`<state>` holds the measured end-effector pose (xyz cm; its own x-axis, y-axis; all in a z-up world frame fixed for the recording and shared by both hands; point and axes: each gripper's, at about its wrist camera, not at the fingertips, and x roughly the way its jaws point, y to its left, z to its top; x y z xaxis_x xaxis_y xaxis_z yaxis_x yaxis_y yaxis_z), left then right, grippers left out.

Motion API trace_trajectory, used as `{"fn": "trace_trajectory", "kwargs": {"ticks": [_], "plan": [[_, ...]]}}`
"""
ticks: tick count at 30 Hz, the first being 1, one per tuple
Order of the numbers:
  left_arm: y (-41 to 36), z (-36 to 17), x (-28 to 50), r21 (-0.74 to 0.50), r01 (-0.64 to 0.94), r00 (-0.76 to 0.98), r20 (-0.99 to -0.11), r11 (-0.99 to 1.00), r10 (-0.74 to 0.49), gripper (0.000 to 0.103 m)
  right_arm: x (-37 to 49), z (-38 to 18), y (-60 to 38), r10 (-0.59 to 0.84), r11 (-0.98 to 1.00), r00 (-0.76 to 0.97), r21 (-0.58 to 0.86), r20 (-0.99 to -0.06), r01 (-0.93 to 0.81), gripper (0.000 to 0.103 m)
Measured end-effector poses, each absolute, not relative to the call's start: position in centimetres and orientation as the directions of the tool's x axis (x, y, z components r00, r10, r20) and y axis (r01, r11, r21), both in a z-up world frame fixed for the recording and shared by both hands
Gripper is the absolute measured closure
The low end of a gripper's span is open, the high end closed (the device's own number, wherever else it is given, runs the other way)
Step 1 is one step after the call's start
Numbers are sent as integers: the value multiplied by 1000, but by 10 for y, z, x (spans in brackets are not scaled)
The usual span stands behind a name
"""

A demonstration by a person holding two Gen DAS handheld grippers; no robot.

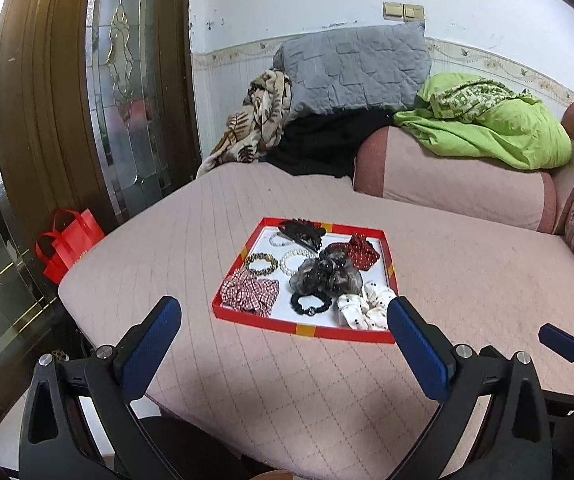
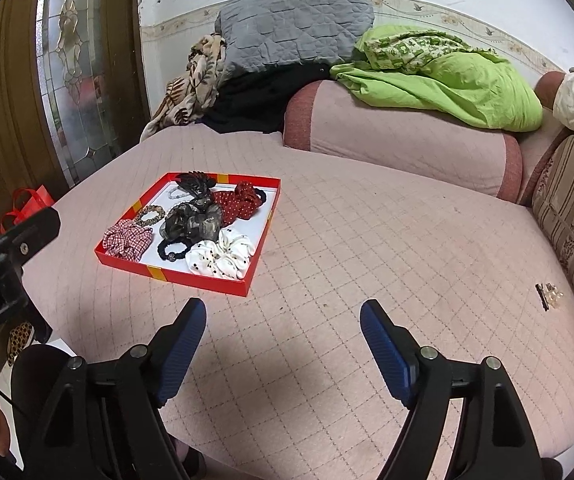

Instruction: Organize jewelry

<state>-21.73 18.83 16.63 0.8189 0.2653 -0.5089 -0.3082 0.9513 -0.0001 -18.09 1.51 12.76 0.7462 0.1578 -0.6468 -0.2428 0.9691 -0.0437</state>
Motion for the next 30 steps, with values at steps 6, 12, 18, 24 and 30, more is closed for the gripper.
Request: {"fn": "trace_trajectory", "kwargs": {"ticks": [6, 12, 18, 24, 30], "plan": [[192, 156, -219, -3, -289, 814, -528, 957, 244, 1, -178, 125, 18, 142, 972, 740, -50, -658, -231, 19], [192, 146, -218, 8, -273, 803, -548, 962, 233, 1, -178, 122, 22, 132, 971, 736, -62, -664, -230, 19], [196, 139, -216, -13, -272, 792, -571, 962, 216, 1, -179, 119, 25, 126, 970, 736, -72, -665, -231, 18], [194, 136, -215, -14, -256, 789, -580, 966, 201, 1, -178, 119, 24, 124, 972, 738, -70, -664, -226, 18], [190, 134, -213, -10, -230, 790, -585, 973, 181, 1, -177, 117, 24, 121, 971, 731, -73, -671, -228, 17]]}}
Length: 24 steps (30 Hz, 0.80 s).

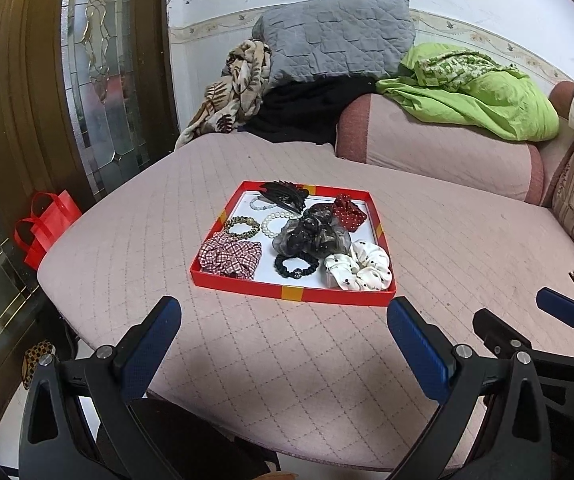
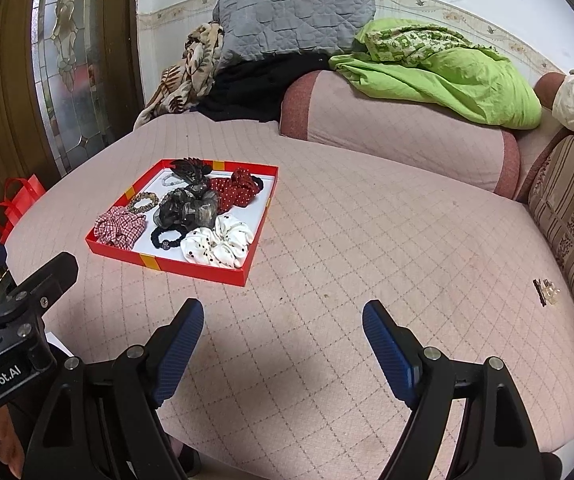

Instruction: Organize jewelry

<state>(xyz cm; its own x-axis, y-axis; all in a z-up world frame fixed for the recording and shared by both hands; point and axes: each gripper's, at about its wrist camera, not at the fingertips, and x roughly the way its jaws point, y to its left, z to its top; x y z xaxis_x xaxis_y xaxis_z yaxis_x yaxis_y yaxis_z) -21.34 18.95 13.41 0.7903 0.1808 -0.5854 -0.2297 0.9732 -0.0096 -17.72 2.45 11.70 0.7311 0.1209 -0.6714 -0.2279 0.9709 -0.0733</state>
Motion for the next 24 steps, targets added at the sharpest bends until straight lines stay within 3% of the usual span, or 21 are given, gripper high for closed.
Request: {"fn": "trace_trajectory", "kwargs": {"ticks": [24], "plan": [[217, 118, -208, -39, -298, 754, -622, 954, 210, 1, -159, 100, 50, 117, 962, 697, -92, -707, -255, 17]]}}
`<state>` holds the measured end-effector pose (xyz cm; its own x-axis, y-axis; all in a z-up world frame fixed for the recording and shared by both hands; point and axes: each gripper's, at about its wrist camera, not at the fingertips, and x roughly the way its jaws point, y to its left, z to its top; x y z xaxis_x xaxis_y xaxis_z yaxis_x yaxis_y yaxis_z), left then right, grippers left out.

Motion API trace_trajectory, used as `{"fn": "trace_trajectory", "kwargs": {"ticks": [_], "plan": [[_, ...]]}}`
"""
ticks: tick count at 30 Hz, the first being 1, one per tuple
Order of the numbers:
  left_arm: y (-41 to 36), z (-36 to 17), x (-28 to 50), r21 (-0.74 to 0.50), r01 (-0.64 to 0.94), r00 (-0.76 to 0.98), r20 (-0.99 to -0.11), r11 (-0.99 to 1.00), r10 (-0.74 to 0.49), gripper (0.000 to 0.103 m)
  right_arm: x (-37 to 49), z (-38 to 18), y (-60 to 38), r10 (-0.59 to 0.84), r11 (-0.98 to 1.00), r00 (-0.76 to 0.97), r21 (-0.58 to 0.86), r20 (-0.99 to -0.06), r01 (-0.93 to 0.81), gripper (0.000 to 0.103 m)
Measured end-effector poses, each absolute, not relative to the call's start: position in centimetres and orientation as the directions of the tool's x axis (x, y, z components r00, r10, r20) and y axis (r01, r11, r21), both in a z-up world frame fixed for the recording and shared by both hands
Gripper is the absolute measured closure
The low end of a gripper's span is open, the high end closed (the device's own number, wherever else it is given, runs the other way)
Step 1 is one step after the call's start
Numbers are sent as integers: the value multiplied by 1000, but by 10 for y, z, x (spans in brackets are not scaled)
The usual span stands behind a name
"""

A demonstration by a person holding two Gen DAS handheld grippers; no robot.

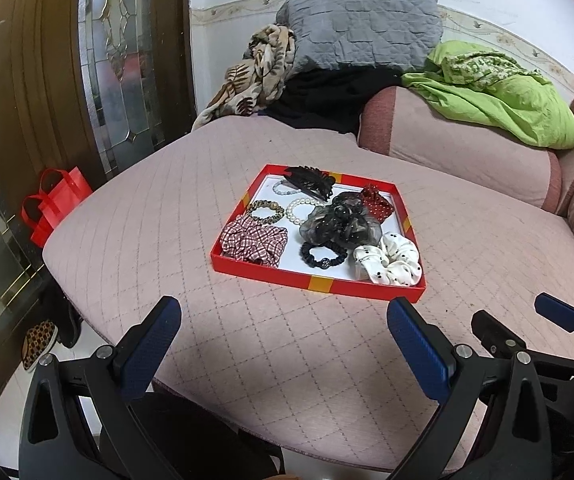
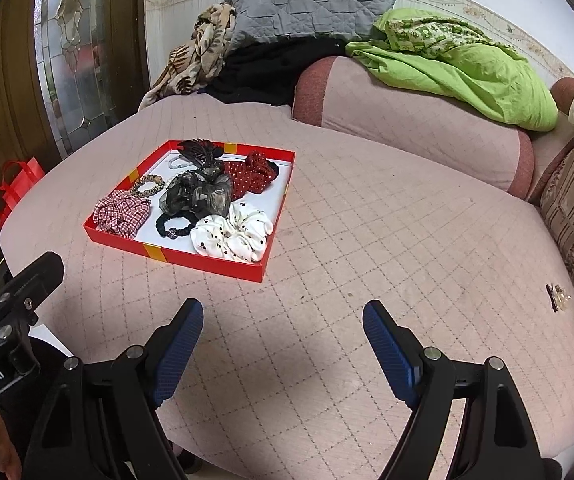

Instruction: Organize jewelry

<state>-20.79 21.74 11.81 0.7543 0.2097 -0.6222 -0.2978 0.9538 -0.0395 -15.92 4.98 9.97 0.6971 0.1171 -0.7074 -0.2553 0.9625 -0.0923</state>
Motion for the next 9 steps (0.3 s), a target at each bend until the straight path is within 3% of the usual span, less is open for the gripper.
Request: {"fn": "trace_trajectory", "kwargs": {"ticks": [9], "plan": [[208, 119, -203, -1, -291, 755, -615, 957, 228, 1, -155, 95, 45, 121, 963, 686, -83, -718, -257, 17]]}}
